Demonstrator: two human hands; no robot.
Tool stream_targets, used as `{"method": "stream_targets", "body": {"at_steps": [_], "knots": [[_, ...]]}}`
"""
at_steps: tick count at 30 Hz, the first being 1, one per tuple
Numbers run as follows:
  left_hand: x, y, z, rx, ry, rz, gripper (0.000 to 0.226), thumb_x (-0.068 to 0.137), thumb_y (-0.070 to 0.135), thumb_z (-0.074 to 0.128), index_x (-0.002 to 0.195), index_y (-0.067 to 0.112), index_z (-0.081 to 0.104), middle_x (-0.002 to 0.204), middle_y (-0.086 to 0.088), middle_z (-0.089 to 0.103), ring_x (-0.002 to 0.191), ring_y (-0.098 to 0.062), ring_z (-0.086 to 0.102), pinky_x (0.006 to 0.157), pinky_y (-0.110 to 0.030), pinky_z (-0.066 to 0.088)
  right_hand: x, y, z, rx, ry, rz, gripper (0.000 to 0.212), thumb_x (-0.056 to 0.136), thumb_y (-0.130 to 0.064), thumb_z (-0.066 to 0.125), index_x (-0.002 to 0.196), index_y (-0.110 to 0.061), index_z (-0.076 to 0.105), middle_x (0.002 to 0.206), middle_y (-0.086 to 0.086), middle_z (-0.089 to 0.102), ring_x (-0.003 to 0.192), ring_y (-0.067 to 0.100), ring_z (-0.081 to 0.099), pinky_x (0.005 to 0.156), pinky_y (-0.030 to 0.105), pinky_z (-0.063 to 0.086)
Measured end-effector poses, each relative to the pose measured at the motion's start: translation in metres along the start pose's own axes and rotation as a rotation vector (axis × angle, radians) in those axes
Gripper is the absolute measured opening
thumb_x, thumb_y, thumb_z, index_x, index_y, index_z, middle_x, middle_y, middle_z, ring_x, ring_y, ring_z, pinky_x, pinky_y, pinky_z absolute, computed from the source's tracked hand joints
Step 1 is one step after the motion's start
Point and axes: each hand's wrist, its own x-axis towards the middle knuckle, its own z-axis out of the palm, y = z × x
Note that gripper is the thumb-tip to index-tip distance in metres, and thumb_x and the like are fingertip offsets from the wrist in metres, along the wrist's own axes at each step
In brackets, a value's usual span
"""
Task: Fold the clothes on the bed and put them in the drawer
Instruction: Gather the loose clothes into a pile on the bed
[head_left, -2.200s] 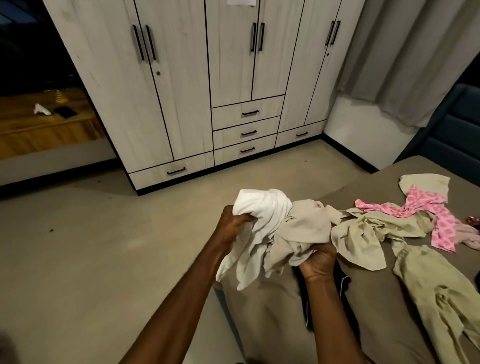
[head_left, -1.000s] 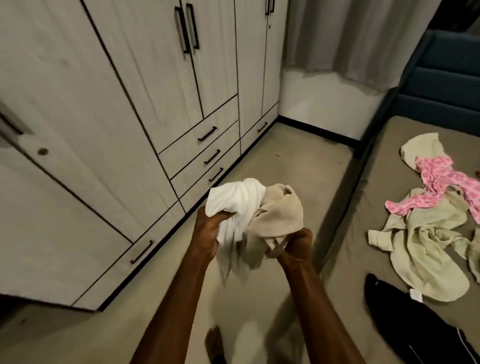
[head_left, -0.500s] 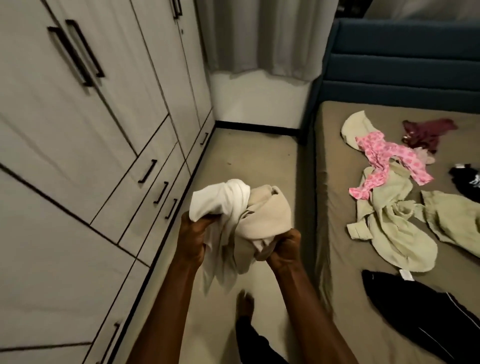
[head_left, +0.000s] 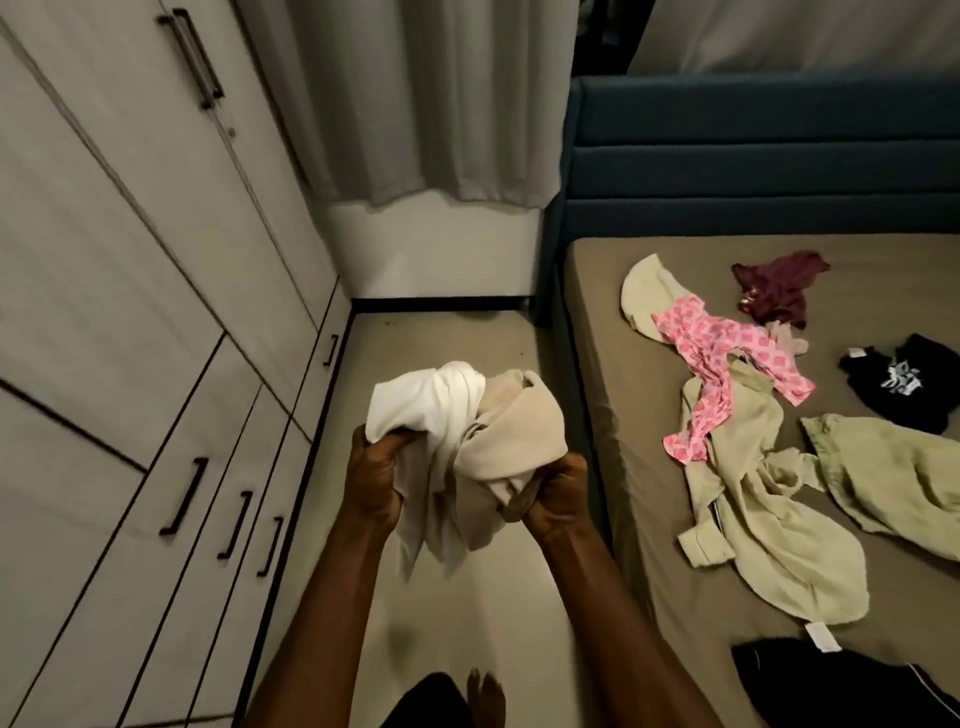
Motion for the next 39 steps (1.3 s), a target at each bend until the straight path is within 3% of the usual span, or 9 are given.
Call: {"method": "stream_targets", "body": {"at_steps": [8,11,17,20,23,25,31,36,39], "knots": [[0.151,-0.016,0.078,0.045,-0.111,-0.035,0.035,0.074,0.014,0.065,0.107,0.019,0.075,0.108,0.000,0.077,0.103,-0.017,0.071,0.092,-0.035,0.052,0.125,-0.054,0.006,0.015,0.176,-0.106,0.032,0.092,-0.005,0.047,0.110,-0.003,0.073,0.104,0.014,0.076,0.104,0.033,0.066,0.085,0.039,0.062],[0.212,-0.020,0.119,0.058,-0.175,-0.045,0.031,0.074,0.015,0.064,0.102,0.022,0.078,0.104,0.005,0.078,0.101,-0.011,0.072,0.084,-0.024,0.055,0.177,-0.085,0.012,0.084,0.186,-0.116,0.053,0.103,-0.002,0.033,0.089,-0.009,0.084,0.095,0.010,0.079,0.089,0.026,0.075,0.072,0.033,0.063],[0.327,-0.027,0.212,-0.045,-0.310,-0.179,0.042,0.092,-0.012,0.048,0.096,0.016,0.079,0.096,0.002,0.079,0.091,-0.010,0.074,0.078,-0.024,0.058,0.273,-0.146,0.034,0.086,0.133,-0.250,0.019,0.076,-0.023,0.078,0.086,-0.009,0.084,0.084,0.014,0.076,0.071,0.026,0.073,0.064,0.035,0.061],[0.378,-0.039,0.259,-0.092,-0.393,-0.275,0.037,0.094,-0.012,0.044,0.109,0.009,0.071,0.104,-0.004,0.077,0.098,-0.016,0.073,0.085,-0.030,0.058,0.319,-0.178,0.036,0.171,0.196,-0.289,0.035,0.099,-0.025,0.056,0.084,-0.009,0.083,0.087,0.011,0.078,0.075,0.024,0.076,0.067,0.033,0.063],[0.417,-0.050,0.300,-0.183,-0.450,-0.375,0.040,0.094,-0.012,0.041,0.115,0.006,0.070,0.114,-0.011,0.074,0.106,-0.022,0.072,0.087,-0.031,0.059,0.343,-0.215,0.042,0.008,0.319,-0.442,0.014,0.089,-0.026,0.075,0.085,-0.017,0.085,0.094,0.005,0.080,0.085,0.017,0.076,0.073,0.029,0.061],[0.443,-0.060,0.331,-0.204,-0.520,-0.431,0.041,0.094,-0.013,0.039,0.117,0.006,0.068,0.113,-0.008,0.075,0.105,-0.020,0.072,0.084,-0.028,0.059,0.362,-0.241,0.033,-0.027,0.337,-0.468,0.049,0.101,-0.005,0.050,0.073,-0.024,0.085,0.083,-0.002,0.079,0.076,0.010,0.075,0.066,0.023,0.059],[0.499,-0.097,0.427,-0.262,-0.587,-0.610,0.055,0.077,-0.003,0.056,0.132,0.000,0.061,0.127,-0.017,0.067,0.117,-0.031,0.065,0.100,-0.039,0.055,0.423,-0.302,-0.010,-0.238,0.500,-0.589,0.044,0.071,-0.001,0.053,0.105,-0.016,0.076,0.101,-0.001,0.079,0.097,0.016,0.074,0.083,0.031,0.059],[0.534,-0.137,0.508,-0.300,-0.621,-0.735,0.049,0.071,0.000,0.055,0.119,0.000,0.066,0.107,-0.016,0.074,0.101,-0.032,0.071,0.082,-0.038,0.060,0.474,-0.366,-0.050,-0.298,0.517,-0.610,0.053,0.061,0.004,0.051,0.095,-0.022,0.083,0.100,0.007,0.077,0.097,0.025,0.072,0.085,0.042,0.057],[0.554,-0.162,0.561,-0.197,-0.608,-0.738,0.052,0.066,0.001,0.062,0.118,0.000,0.069,0.113,-0.019,0.072,0.109,-0.036,0.067,0.093,-0.042,0.057,0.495,-0.402,-0.074,-0.301,0.568,-0.613,0.054,0.058,0.004,0.053,0.095,-0.023,0.082,0.097,0.007,0.076,0.096,0.027,0.068,0.088,0.048,0.052]]}}
